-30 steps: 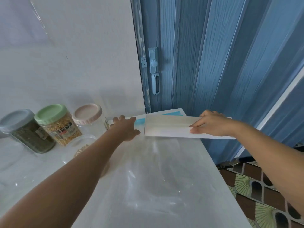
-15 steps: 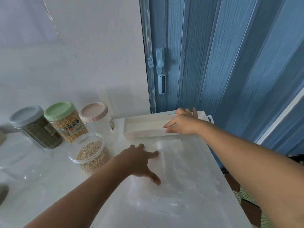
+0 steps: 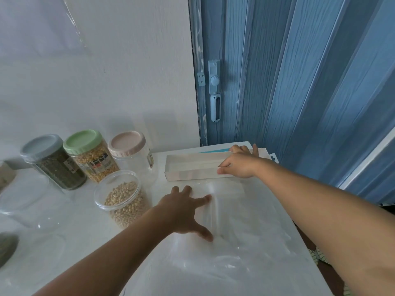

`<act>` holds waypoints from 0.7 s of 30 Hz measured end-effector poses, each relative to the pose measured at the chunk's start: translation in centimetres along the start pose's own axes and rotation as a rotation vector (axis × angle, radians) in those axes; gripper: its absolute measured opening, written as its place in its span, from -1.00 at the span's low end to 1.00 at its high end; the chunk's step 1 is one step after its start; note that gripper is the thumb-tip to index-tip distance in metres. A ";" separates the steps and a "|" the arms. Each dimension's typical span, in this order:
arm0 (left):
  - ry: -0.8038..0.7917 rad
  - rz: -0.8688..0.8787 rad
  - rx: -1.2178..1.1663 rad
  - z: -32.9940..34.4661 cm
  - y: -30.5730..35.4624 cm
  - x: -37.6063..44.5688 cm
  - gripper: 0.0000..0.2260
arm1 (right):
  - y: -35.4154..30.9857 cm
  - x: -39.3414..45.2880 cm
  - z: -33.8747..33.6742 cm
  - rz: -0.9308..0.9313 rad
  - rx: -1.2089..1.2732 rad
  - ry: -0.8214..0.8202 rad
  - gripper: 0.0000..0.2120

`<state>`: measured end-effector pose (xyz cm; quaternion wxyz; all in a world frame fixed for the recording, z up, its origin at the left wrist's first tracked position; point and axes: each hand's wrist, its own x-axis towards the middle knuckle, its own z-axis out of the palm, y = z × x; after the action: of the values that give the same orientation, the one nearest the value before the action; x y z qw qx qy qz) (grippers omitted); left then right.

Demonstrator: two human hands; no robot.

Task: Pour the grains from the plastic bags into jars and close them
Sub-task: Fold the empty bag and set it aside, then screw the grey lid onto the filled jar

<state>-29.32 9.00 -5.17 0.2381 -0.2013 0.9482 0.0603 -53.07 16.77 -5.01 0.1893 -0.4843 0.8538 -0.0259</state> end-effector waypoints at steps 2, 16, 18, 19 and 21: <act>0.004 0.004 0.005 0.1 0.0 -0.1 0.03 | 0.1 0.0 0.2 0.004 0.007 0.009 -0.68; 0.372 0.050 -0.191 -2.9 -1.9 -8.1 -0.30 | -9.0 -3.2 -0.2 -0.329 0.175 0.457 -0.69; 0.495 0.023 -0.176 -3.6 -3.8 -11.1 -0.42 | -12.3 -4.1 -0.1 -0.400 0.265 0.449 -0.70; 0.559 0.001 -0.172 -3.8 -5.1 -12.7 -0.47 | -14.2 -4.5 0.0 -0.445 0.296 0.444 -0.70; 0.704 -0.073 -0.206 -3.8 -8.3 -15.6 -0.55 | -18.1 -5.4 0.1 -0.535 0.347 0.430 -0.69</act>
<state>-14.96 6.13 5.45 -0.1224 -0.2665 0.9532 0.0740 -35.77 11.69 0.63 0.0716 -0.6341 0.7004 -0.3195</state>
